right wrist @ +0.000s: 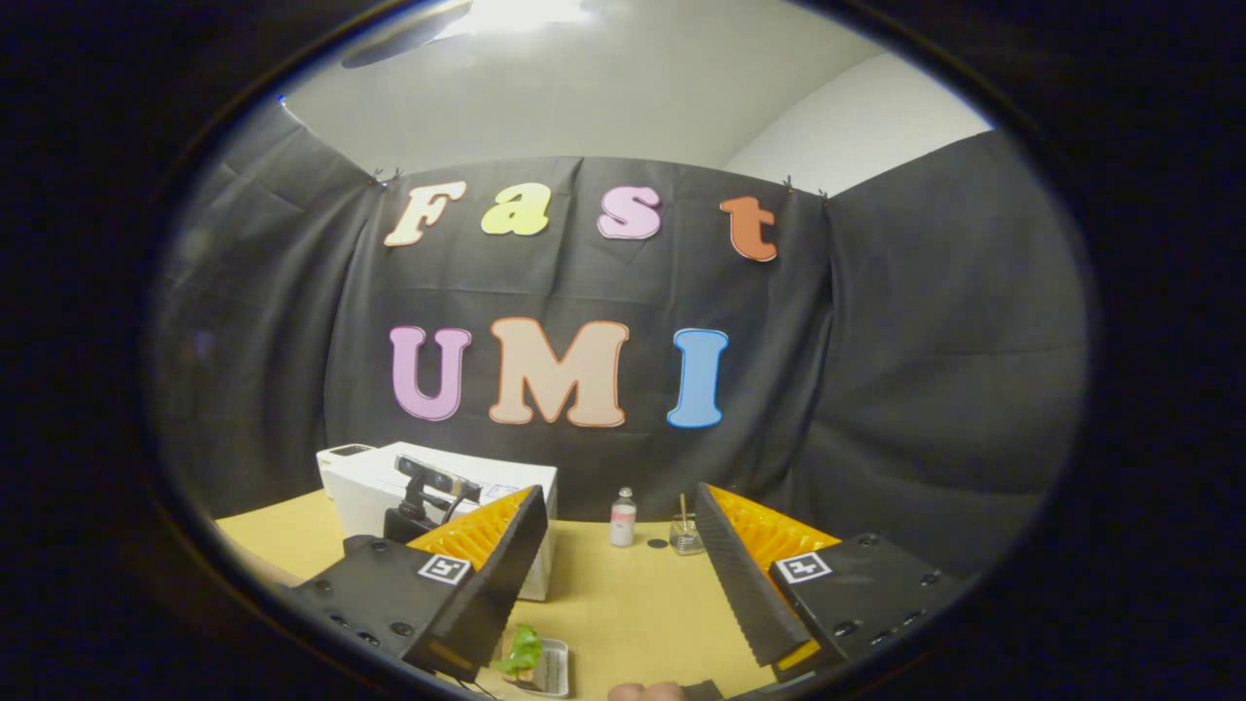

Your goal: Open the microwave oven with the left hand, put the food in, and close the microwave oven.

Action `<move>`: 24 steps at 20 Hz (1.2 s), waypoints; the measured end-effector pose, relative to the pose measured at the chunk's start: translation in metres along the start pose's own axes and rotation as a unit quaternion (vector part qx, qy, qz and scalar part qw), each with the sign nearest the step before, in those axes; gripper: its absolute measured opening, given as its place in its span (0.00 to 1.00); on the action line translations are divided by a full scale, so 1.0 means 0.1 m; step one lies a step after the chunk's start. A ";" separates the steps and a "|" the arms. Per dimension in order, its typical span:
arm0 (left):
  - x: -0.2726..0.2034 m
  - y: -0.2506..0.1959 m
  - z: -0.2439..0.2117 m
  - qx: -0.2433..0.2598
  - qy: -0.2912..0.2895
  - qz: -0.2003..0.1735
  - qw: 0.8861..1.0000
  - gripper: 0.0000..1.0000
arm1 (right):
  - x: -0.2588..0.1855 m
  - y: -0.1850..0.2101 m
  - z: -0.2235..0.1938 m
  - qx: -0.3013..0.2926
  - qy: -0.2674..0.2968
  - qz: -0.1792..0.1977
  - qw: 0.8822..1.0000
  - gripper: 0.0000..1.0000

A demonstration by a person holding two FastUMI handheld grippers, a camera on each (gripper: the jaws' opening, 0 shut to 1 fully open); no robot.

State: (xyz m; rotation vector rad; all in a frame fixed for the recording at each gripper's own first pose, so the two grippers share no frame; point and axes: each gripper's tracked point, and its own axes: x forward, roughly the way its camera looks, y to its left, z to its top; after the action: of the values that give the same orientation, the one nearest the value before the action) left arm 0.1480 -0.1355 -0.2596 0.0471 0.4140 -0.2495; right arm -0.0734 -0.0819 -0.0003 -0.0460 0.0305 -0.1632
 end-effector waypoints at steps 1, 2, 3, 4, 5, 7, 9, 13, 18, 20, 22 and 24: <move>0.02 0.01 -0.04 -0.009 0.006 0.006 1.000 0.94 | -0.02 -0.05 -0.02 -0.003 0.004 -0.005 1.000 0.97; 0.04 0.01 -0.03 -0.016 0.003 0.007 1.000 0.94 | -0.02 -0.08 -0.03 -0.003 0.005 -0.008 1.000 0.96; 0.04 0.01 -0.03 -0.022 0.001 0.011 1.000 0.95 | -0.03 -0.10 -0.03 -0.001 0.006 -0.011 1.000 0.96; 0.05 0.00 -0.02 -0.022 0.000 0.010 1.000 0.92 | -0.04 -0.12 -0.04 0.000 0.007 -0.013 1.000 0.97; 0.05 -0.03 -0.05 -0.020 0.004 0.008 1.000 0.89 | -0.04 -0.13 -0.06 0.001 0.009 -0.014 1.000 0.97; 0.10 -0.03 -0.06 -0.016 0.007 0.008 1.000 0.78 | -0.03 -0.14 -0.12 -0.001 0.015 -0.014 1.000 0.96; 0.13 -0.01 -0.08 -0.013 0.011 0.012 1.000 0.73 | -0.03 -0.13 -0.16 -0.003 0.022 -0.010 1.000 0.96; 0.18 0.00 -0.09 0.014 0.020 0.011 1.000 0.27 | -0.03 -0.11 -0.15 -0.017 0.019 -0.005 1.000 0.96; 0.13 -0.02 -0.13 0.007 0.022 -0.028 0.999 0.14 | -0.03 -0.08 -0.20 -0.017 0.025 0.003 1.000 0.98; 0.14 -0.01 -0.08 0.007 0.015 -0.028 0.999 0.07 | -0.03 -0.08 -0.20 -0.018 0.025 0.005 1.000 0.97; 0.11 -0.01 -0.11 0.004 0.018 -0.024 1.000 0.04 | -0.01 -0.07 -0.20 -0.018 0.025 0.005 1.000 0.96; -0.14 -0.04 -0.26 -0.007 0.039 -0.028 0.999 0.02 | 0.00 -0.06 -0.20 -0.017 0.022 0.006 1.000 0.96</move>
State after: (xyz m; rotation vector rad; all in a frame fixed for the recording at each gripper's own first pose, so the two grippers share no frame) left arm 0.1242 -0.1339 -0.2777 0.0316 0.4948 -0.3002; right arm -0.0750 -0.0889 -0.0195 -0.0765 0.0773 -0.1515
